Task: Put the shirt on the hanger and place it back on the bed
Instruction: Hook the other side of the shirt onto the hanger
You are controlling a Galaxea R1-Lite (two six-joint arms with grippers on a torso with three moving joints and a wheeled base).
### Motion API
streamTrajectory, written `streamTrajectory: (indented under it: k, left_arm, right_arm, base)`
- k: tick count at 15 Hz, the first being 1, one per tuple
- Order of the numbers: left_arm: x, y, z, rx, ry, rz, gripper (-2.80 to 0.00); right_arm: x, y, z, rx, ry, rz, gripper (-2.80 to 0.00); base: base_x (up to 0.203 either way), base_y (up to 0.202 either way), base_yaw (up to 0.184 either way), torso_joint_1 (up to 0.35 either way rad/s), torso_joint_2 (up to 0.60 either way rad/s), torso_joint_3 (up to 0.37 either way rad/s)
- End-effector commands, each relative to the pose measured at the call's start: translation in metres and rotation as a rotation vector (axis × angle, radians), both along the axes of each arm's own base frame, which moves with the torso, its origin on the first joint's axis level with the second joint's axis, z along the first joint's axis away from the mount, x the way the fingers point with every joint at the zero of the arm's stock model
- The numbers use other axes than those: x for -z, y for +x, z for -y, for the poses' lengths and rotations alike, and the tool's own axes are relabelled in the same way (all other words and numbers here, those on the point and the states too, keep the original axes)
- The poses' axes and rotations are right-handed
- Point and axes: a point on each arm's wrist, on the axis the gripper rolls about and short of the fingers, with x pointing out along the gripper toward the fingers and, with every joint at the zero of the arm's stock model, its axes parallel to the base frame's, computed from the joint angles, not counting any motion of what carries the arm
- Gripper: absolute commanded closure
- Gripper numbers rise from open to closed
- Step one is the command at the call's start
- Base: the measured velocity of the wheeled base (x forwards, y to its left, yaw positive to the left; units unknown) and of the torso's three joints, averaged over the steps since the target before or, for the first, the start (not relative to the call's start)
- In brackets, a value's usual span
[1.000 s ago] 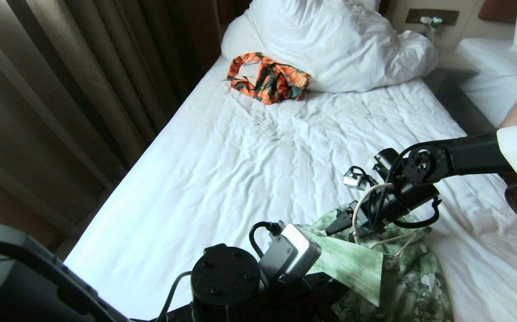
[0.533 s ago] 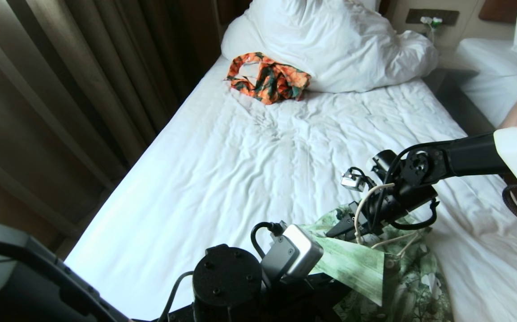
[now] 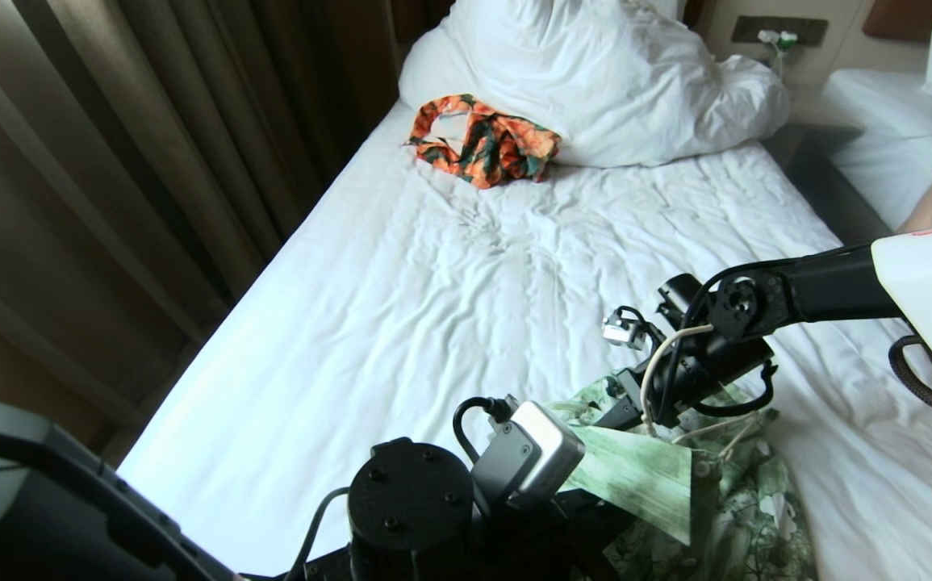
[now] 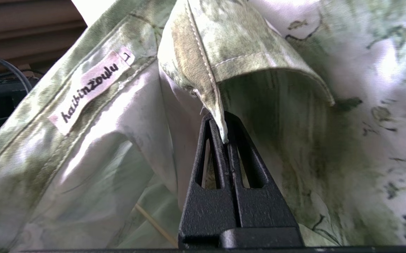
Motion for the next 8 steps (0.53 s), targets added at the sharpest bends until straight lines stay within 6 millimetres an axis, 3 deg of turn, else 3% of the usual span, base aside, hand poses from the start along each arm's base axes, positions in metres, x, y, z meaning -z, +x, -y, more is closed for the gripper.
streamTrajectory:
  k: [1,5,8]
  left_arm:
    - [-0.001,0.0,0.0,0.001,-0.008,0.003,0.0]
    - [-0.009,-0.004,-0.004,0.001,-0.026,0.018,0.0]
    - [-0.02,-0.007,-0.011,0.0,-0.044,0.045,0.0]
  right_arm:
    - [-0.008,-0.001,0.006,0.014,0.01,0.013,0.0]
    - [-0.026,0.0,0.032,0.086,0.026,0.04,0.0]
    - [-0.034,0.0,0.041,0.121,0.033,0.05,0.0]
  base:
    - [0.0,0.0,0.0,0.0,0.0,0.0]
    - [0.0,0.0,0.0,0.0,0.0,0.0]
    - [0.0,0.0,0.0,0.0,0.0,0.0]
